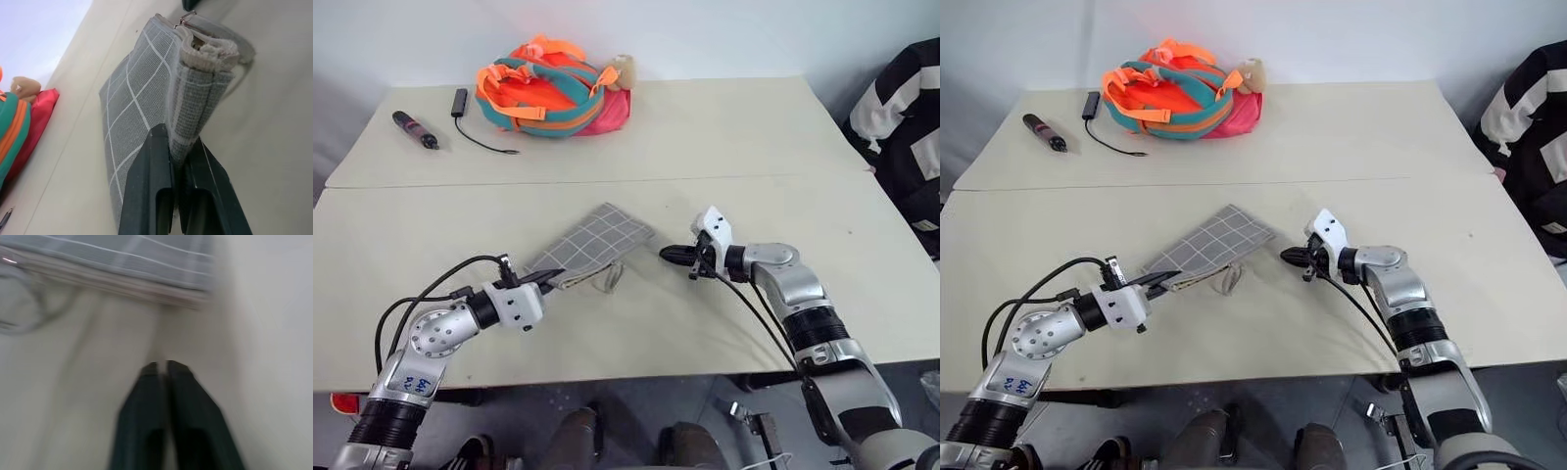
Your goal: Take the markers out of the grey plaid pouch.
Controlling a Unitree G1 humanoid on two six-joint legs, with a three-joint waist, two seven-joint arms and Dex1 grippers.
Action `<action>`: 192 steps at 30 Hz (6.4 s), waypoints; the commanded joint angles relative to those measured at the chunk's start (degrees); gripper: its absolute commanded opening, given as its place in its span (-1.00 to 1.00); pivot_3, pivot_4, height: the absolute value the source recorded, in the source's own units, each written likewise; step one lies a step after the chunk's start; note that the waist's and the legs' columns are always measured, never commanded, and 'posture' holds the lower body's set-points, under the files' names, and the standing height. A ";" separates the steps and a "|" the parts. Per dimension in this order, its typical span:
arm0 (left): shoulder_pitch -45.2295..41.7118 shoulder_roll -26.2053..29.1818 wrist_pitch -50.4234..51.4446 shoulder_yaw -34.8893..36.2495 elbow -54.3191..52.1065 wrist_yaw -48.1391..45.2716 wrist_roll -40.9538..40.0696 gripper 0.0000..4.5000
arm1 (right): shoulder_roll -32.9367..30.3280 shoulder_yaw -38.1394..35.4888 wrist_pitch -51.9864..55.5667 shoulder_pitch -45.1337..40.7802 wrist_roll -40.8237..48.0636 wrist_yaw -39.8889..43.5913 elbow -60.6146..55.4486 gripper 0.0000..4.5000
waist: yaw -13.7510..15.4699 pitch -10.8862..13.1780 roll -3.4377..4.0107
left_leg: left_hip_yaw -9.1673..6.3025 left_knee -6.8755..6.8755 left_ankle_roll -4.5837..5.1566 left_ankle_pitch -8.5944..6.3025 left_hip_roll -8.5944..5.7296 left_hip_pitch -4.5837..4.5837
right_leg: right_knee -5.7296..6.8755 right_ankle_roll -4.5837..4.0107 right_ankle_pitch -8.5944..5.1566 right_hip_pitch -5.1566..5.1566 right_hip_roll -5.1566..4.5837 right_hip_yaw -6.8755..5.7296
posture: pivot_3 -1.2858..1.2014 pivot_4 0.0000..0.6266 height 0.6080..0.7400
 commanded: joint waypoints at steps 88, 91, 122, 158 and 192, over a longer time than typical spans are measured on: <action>3.48 2.15 -3.11 2.09 -1.40 -2.86 -4.20 -1.00 | -6.92 4.90 -27.16 -7.69 -17.17 -14.15 16.05 -0.98 | -0.06 0.02 -0.04 | 0.21 0.06 0.01 -0.20 0.14 0.01 | -0.44 -0.05 0.04 0.05 0.04 -0.03 | 0.03 -0.52 1.00; 3.30 1.47 -2.23 2.20 -1.42 -2.42 -4.67 -1.00 | -6.24 5.00 -27.51 -6.81 -16.67 -12.62 15.17 -0.98 | -0.18 0.02 -0.04 | 0.24 0.09 0.01 -0.20 0.15 0.02 | -0.41 -0.05 0.04 0.05 0.04 -0.03 | 0.03 -0.52 1.00; -3.25 -7.03 18.68 0.79 -11.65 -8.98 -20.01 -1.00 | -8.54 1.94 -1.47 -3.04 3.51 6.43 -22.61 -0.99 | 0.16 0.05 -0.05 | 0.22 0.21 0.08 -0.27 0.15 -0.01 | -0.48 -0.02 0.07 0.10 0.05 -0.01 | 0.03 -0.52 1.00; -4.13 -8.74 19.92 -1.34 -12.84 -10.54 -17.38 -1.00 | -8.29 6.93 -18.39 -3.75 -11.98 3.08 -12.64 -0.99 | 0.14 0.08 -0.10 | 0.22 0.31 0.10 -0.28 0.15 -0.01 | -0.51 -0.02 0.07 0.14 0.05 -0.02 | 0.03 -0.52 1.00; -4.96 -14.18 43.85 -0.44 -21.37 -12.19 -32.30 -1.00 | -12.53 10.61 -23.53 -6.12 -16.21 13.22 -16.67 0.10 | 0.16 0.11 -0.15 | 0.18 0.47 0.13 -0.29 0.16 -0.01 | -0.55 -0.01 0.08 0.25 0.08 -0.02 | 0.03 -0.52 1.00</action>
